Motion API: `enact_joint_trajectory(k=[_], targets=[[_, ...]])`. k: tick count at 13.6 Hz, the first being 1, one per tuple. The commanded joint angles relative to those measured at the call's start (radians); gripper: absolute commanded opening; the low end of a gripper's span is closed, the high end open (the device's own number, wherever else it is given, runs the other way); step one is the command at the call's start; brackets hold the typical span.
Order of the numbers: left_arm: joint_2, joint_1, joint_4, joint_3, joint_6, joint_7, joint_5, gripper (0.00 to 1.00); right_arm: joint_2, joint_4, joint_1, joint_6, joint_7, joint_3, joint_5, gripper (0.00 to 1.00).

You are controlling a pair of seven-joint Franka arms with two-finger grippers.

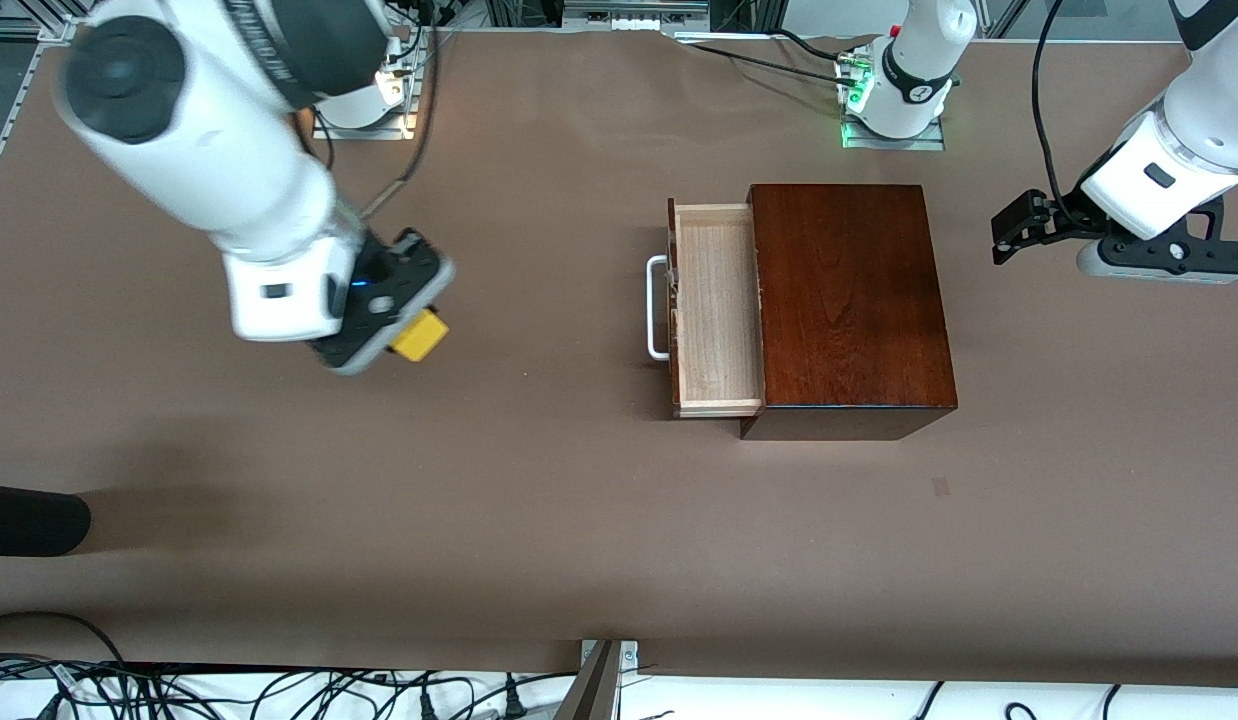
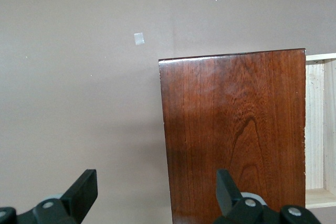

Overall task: Open drawer, take yellow block, close drawer
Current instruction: 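Lift the yellow block out and carry it away with the right gripper, then lower the block to the table while the left gripper reaches the drawer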

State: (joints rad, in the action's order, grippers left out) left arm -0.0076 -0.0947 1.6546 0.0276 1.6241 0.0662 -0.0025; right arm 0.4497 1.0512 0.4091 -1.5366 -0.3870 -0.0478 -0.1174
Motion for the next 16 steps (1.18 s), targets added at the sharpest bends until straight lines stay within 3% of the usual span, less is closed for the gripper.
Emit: enact_joint_trajectory(k=[1,4,6,8,11,14,16], targets=[[0.011,-0.013,-0.036,-0.003,-0.023,-0.005,-0.024,1.00,-0.138,0.222,-0.110,-0.028,0.028,0.009,-0.053,0.00],[0.032,-0.042,-0.050,0.014,-0.027,-0.014,-0.028,1.00,-0.181,0.379,-0.237,-0.097,0.059,0.019,-0.088,0.00],[0.047,-0.062,-0.053,0.028,-0.065,-0.019,-0.030,1.00,-0.247,0.531,-0.276,-0.189,0.062,0.035,-0.081,0.00],[0.077,-0.106,-0.053,0.044,-0.116,-0.022,-0.034,1.00,-0.253,0.616,-0.312,-0.270,0.072,0.042,-0.058,0.00],[0.138,-0.229,-0.055,0.051,-0.121,-0.025,-0.092,1.00,-0.258,0.734,-0.328,-0.376,0.121,0.051,0.030,0.00],[0.247,-0.351,-0.166,0.051,-0.102,-0.028,-0.119,1.00,-0.275,0.847,-0.328,-0.505,0.206,0.086,0.087,0.00],[0.296,-0.446,-0.193,0.051,-0.042,-0.075,-0.106,1.00,-0.276,0.924,-0.328,-0.606,0.215,0.088,0.087,0.00]])
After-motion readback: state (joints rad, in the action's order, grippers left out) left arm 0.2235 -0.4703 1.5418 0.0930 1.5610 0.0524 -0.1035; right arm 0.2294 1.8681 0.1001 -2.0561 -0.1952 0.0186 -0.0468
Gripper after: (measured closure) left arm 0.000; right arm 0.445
